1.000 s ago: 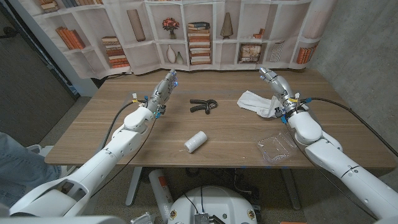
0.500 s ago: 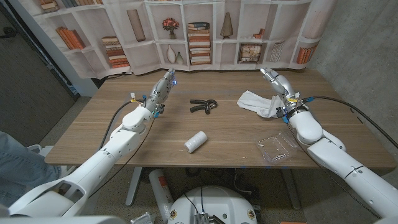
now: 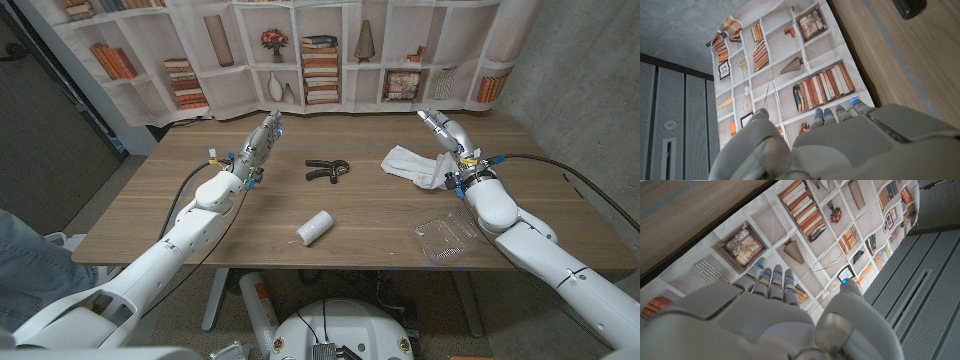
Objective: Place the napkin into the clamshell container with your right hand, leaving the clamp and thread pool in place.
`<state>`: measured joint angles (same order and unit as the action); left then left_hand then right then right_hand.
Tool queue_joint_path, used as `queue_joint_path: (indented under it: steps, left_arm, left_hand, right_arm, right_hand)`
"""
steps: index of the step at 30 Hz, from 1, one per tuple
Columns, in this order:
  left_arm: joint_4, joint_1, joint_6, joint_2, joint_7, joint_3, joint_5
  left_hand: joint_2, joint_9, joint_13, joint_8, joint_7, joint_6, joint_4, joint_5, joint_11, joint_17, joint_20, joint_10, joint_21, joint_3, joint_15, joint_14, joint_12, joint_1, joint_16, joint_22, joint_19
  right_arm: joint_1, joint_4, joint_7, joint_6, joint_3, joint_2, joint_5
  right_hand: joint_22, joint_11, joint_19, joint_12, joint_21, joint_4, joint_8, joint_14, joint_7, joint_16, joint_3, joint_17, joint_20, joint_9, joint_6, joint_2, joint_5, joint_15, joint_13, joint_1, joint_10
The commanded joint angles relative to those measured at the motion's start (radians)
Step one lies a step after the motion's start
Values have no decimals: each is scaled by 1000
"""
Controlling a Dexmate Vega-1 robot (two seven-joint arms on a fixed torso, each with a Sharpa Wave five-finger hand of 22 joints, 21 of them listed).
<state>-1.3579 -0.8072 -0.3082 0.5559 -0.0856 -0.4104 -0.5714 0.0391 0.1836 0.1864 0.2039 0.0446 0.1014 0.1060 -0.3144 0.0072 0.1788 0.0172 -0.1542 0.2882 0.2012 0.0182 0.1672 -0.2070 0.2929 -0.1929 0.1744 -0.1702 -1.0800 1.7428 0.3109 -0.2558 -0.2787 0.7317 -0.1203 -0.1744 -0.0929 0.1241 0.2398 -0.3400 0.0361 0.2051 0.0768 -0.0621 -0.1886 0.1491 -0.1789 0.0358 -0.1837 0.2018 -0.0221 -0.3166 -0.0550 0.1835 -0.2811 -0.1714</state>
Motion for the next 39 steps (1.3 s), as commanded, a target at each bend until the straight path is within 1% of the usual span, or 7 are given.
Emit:
queue_joint_path:
  steps: [1,4,9,13,27,31,39]
  left_arm:
    - [-9,-14,0,13,-3,4,-2]
    - [-22,-21,1,19,2,7,0]
    - [-41,-32,4,28,9,10,2]
    - [-45,-36,1,29,9,11,2]
    - [-59,-46,0,30,17,11,6]
    - [-65,-48,1,32,17,9,9]
    - [-77,-59,-4,32,27,13,10]
  left_hand:
    - [-3,5,2,-1,1,-1,0,-7,-4,3,-5,1,-1,-6,-1,34,-1,8,3,5,-90]
    - [-4,5,2,-1,1,-2,-1,-7,-3,3,5,1,-4,-7,1,33,-1,9,2,5,-91]
    - [-5,5,2,0,2,-3,-1,-7,-2,3,7,3,-4,-8,1,32,-1,10,2,5,-88]
    - [-5,5,2,-1,1,-3,-1,-7,-4,3,1,3,-6,-8,1,33,-1,10,3,5,-89]
    - [-7,5,2,-1,0,-6,-2,-7,-3,3,6,5,-10,-11,-3,31,-1,12,3,5,-87]
    - [-7,5,2,-1,0,-7,-2,-7,-6,3,4,6,-11,-11,-5,30,-1,13,3,5,-87]
    - [-8,5,2,-1,-2,-9,-3,-7,-11,2,5,9,-13,-12,-7,30,-2,14,3,5,-86]
  right_arm:
    - [-2,25,30,55,-3,11,51]
    - [-2,27,33,61,-4,13,56]
    - [-10,37,43,76,-2,20,70]
    - [-18,52,50,100,4,28,77]
    - [-32,85,78,172,9,57,127]
    - [-44,102,78,196,14,72,134]
    - [-57,118,91,227,22,84,149]
  right_hand:
    - [-3,2,5,-6,3,6,-4,4,4,0,5,-3,0,-5,5,-5,2,8,4,-12,-4]
    - [-3,2,5,-6,4,7,-4,3,4,0,5,-3,0,-5,5,-5,2,9,4,-13,-4]
    - [-3,1,5,-6,6,7,-4,4,6,0,5,-3,1,-5,5,-5,2,8,4,-13,-5]
    - [-3,4,5,-7,9,8,-4,4,6,0,4,-3,-1,-5,8,-4,2,8,4,-14,-6]
    - [-3,5,4,-8,16,15,-4,7,8,0,11,-2,-2,-6,9,5,0,11,4,-29,-7]
    - [-3,5,3,-9,19,18,-4,7,9,0,13,-2,-3,-6,9,7,0,11,4,-34,-7]
    - [-3,8,-2,-13,27,25,-5,4,10,2,18,-1,-7,-6,6,13,0,10,4,-46,0]
